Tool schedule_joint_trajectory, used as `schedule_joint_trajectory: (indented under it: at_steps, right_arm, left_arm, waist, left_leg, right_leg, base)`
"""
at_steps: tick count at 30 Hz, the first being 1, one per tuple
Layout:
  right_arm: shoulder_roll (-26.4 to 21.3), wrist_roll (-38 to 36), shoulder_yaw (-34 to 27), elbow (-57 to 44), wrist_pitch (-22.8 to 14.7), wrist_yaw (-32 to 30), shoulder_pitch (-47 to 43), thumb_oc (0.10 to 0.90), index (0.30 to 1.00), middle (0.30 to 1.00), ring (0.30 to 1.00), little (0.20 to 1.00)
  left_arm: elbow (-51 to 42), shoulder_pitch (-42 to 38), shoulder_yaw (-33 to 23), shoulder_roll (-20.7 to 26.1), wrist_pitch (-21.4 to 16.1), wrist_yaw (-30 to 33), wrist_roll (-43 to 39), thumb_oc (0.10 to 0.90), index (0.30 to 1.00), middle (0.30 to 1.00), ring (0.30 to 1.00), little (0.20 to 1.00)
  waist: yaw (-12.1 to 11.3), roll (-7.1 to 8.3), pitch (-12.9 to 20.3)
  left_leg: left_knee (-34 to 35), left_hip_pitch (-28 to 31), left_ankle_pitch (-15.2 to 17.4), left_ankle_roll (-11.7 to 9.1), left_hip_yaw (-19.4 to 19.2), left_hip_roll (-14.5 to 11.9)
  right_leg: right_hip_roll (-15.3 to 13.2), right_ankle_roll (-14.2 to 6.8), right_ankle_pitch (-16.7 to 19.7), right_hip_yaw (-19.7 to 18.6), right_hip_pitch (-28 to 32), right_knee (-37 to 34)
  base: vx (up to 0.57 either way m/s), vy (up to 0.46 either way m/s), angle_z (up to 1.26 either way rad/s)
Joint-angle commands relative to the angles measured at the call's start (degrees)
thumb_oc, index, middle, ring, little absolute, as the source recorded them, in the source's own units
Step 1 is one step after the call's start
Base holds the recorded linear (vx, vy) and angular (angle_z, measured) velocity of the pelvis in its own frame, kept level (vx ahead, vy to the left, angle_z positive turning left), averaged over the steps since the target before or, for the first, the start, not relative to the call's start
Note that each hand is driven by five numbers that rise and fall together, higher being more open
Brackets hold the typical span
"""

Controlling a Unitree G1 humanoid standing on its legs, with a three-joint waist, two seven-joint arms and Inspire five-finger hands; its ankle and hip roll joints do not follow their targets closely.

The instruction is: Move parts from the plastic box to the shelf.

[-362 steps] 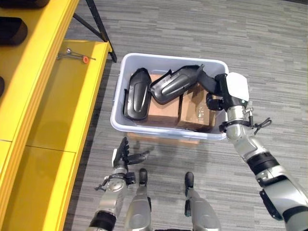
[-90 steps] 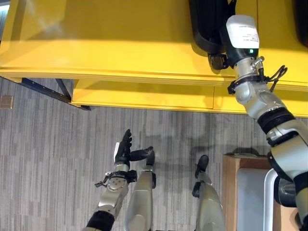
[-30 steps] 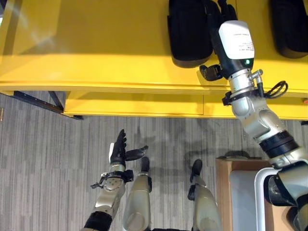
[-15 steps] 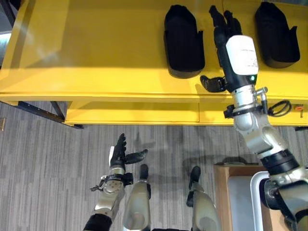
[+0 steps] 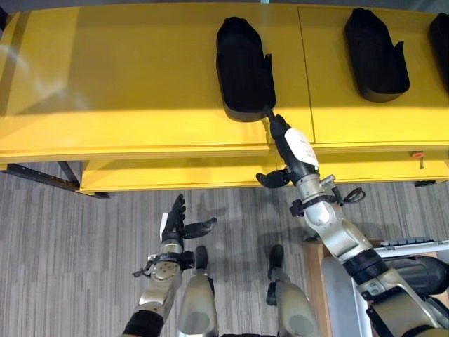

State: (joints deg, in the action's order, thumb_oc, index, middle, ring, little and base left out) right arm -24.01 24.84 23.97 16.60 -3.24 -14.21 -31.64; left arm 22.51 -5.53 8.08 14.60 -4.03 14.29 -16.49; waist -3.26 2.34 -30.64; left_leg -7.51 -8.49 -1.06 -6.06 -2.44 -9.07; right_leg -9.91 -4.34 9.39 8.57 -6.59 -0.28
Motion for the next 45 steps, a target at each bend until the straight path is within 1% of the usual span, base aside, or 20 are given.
schedule_joint_trajectory:
  at_steps: [1,7,9,19,22,25,30,37,45]
  right_arm:
    - [-1.14,3.51,0.21,-3.32,-4.11,-2.14,-5.25,0.9,1.0,1.0,1.0,1.0]
    - [-2.06,6.02,1.42,0.62,-3.32,-2.64,-6.41,0.9,1.0,1.0,1.0,1.0]
    - [-3.33,8.07,2.32,2.3,-2.74,-2.97,-7.17,0.9,1.0,1.0,1.0,1.0]
    - [-6.59,10.16,4.37,6.61,-1.67,-3.81,-10.19,0.9,1.0,1.0,1.0,1.0]
    - [-8.39,11.39,6.5,9.31,-1.11,-3.84,-13.08,0.9,1.0,1.0,1.0,1.0]
    - [-8.84,11.64,7.61,10.33,-0.94,-3.84,-14.36,0.9,1.0,1.0,1.0,1.0]
    - [-8.8,11.94,10.0,13.01,-0.91,-3.16,-16.27,0.9,1.0,1.0,1.0,1.0]
    - [-7.47,12.0,12.21,15.16,-1.04,-2.04,-17.47,0.9,1.0,1.0,1.0,1.0]
    - [-4.45,11.4,13.31,16.71,-0.96,-1.59,-18.31,0.9,1.0,1.0,1.0,1.0]
  left_arm:
    - [-3.22,1.55,-1.7,0.37,-3.6,0.32,2.41,0.9,1.0,1.0,1.0,1.0]
    - [-2.8,1.38,-1.79,0.21,-3.92,0.62,2.35,0.9,1.0,1.0,1.0,1.0]
    - [-2.72,1.39,-1.91,0.42,-4.02,0.82,2.36,0.9,1.0,1.0,1.0,1.0]
    - [-2.34,1.6,-1.92,0.66,-4.48,0.95,2.0,0.9,1.0,1.0,1.0,1.0]
    - [-2.36,1.89,-2.08,1.02,-4.76,0.99,1.6,0.9,1.0,1.0,1.0,1.0]
    - [-2.52,1.94,-2.12,1.1,-4.85,1.06,1.28,0.9,1.0,1.0,1.0,1.0]
    - [-2.24,2.08,-2.01,1.3,-4.94,0.93,0.98,0.9,1.0,1.0,1.0,1.0]
    - [-1.66,1.68,-2.06,1.27,-4.97,0.94,0.96,0.9,1.0,1.0,1.0,1.0]
    - [-0.83,1.16,-1.93,1.37,-5.31,1.23,0.59,0.9,1.0,1.0,1.0,1.0]
  waist:
    - [-0.32,1.19,4.94]
    - [-0.74,1.26,4.58]
    - [-1.02,1.3,4.42]
    - [-1.59,1.48,3.88]
    - [-2.04,1.46,3.49]
    - [-2.21,1.47,3.35]
    - [-2.68,1.53,2.99]
    - [-3.25,1.61,2.69]
    - [-3.97,1.74,2.34]
  left_leg:
    - [-0.79,1.22,4.26,-0.38,2.65,-2.41]
    - [-0.7,0.81,4.16,-0.51,2.86,-2.48]
    - [-0.45,0.67,4.03,-0.61,2.9,-2.53]
    - [-0.36,0.12,3.87,-0.74,3.16,-2.63]
    - [-0.45,-0.07,3.86,-0.8,3.27,-2.66]
    - [-0.32,-0.14,3.82,-0.8,3.4,-2.66]
    - [-0.3,-0.43,3.74,-0.78,3.62,-2.56]
    - [-0.14,-0.79,3.58,-0.72,4.03,-2.41]
    - [-0.22,-1.03,3.73,-0.55,4.24,-2.17]
  right_leg:
    - [-4.14,-0.44,-3.34,-1.26,2.41,3.33]
    - [-4.05,-0.46,-3.16,-1.03,2.27,3.19]
    - [-4.01,-0.52,-3.1,-0.85,2.18,3.13]
    - [-3.85,-0.57,-2.89,-0.59,1.93,2.92]
    - [-3.86,-0.53,-2.92,-0.45,1.88,2.97]
    - [-3.82,-0.5,-2.92,-0.42,1.74,2.98]
    - [-3.84,-0.49,-2.91,-0.17,1.68,3.02]
    - [-3.96,-0.47,-2.91,0.26,1.73,2.95]
    - [-4.06,-0.45,-2.85,0.46,1.67,2.95]
  base:
    - [0.0,0.0,0.0]
    - [0.0,-0.007,0.02]
    - [0.0,0.0,0.0]
    - [0.0,-0.004,0.02]
    - [0.0,0.0,0.0]
    - [0.0,0.0,0.0]
    - [0.0,0.0,0.01]
    - [0.0,0.0,0.0]
    - [0.0,0.0,0.0]
